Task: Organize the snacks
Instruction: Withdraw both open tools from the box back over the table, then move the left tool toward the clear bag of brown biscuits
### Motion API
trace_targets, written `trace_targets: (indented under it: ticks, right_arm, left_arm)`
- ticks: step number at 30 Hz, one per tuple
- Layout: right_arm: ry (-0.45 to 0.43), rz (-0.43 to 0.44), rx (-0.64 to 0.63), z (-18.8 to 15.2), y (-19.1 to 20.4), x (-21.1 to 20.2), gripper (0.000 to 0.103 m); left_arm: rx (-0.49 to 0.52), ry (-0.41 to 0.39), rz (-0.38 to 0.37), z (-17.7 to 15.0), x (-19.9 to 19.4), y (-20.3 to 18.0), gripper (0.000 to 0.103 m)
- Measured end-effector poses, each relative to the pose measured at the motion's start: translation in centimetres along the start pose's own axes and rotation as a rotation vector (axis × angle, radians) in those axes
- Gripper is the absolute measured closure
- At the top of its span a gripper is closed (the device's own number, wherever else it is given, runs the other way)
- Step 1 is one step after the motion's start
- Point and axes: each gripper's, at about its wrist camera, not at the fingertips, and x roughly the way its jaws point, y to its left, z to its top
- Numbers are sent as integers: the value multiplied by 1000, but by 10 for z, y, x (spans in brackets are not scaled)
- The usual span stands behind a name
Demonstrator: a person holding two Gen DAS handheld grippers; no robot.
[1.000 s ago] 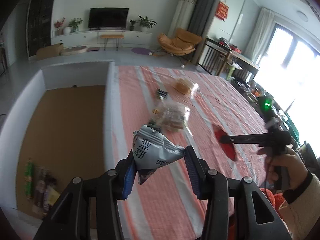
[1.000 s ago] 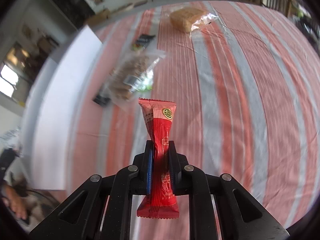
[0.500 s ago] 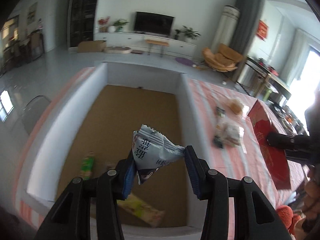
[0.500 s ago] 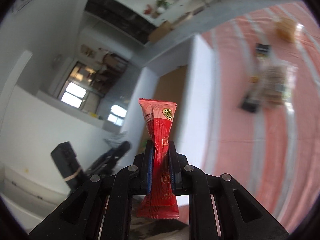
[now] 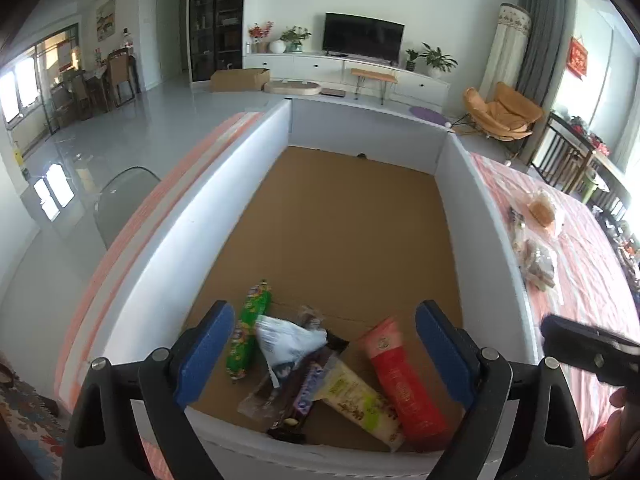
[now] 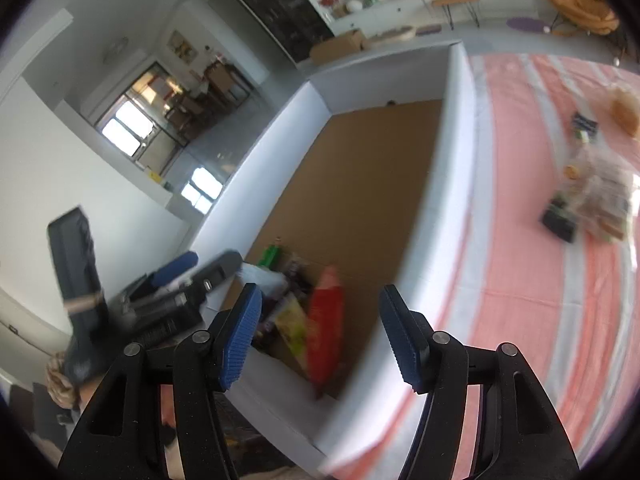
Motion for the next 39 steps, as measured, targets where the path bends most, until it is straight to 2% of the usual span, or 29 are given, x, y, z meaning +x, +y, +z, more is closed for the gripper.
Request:
trace_targets:
  ticks: [3, 7, 9, 11, 13, 15, 20, 23, 26, 31, 39]
  right_arm:
    - [-73, -42, 91, -34, -56, -38, 33]
    - [-118, -158, 275, -77, -126, -69, 31]
    - [-146, -217, 331, -93, -149, -82, 31]
    - [-159, -273, 337, -105, -159, -90, 31]
    - [-165, -326, 329, -112, -161, -92, 31]
    - [-169, -343, 333, -112, -164, -89, 31]
    - [-178, -454, 208, -110, -145, -82, 31]
    - [-172, -486, 181, -115, -144, -79, 31]
    - [-199, -493, 201, -118, -148, -89, 31]
    - [-255, -465, 300, -126, -164, -109, 31]
    - [-281, -435, 339, -130, -168, -120, 31]
  left_arm:
    - [-1, -23, -35, 0, -4, -7, 11]
    - [17, -41, -79, 0, -4, -25, 9]
    - [36, -34, -108, 2, -2, -39, 9]
    - [62, -37, -131, 3, -3, -51, 9]
    - [89, -46, -151, 5, -6, -62, 9]
    - [125, -57, -182, 6, -13, -77, 9]
    - [207, -74, -291, 6, -31, -116, 9]
    - [268, -66, -352, 1, -40, -143, 8]
    - [323, -39, -400, -5, -44, -172, 8]
    - [350, 2, -461, -16, -48, -204, 8]
    - [426, 65, -431, -37, -46, -231, 8]
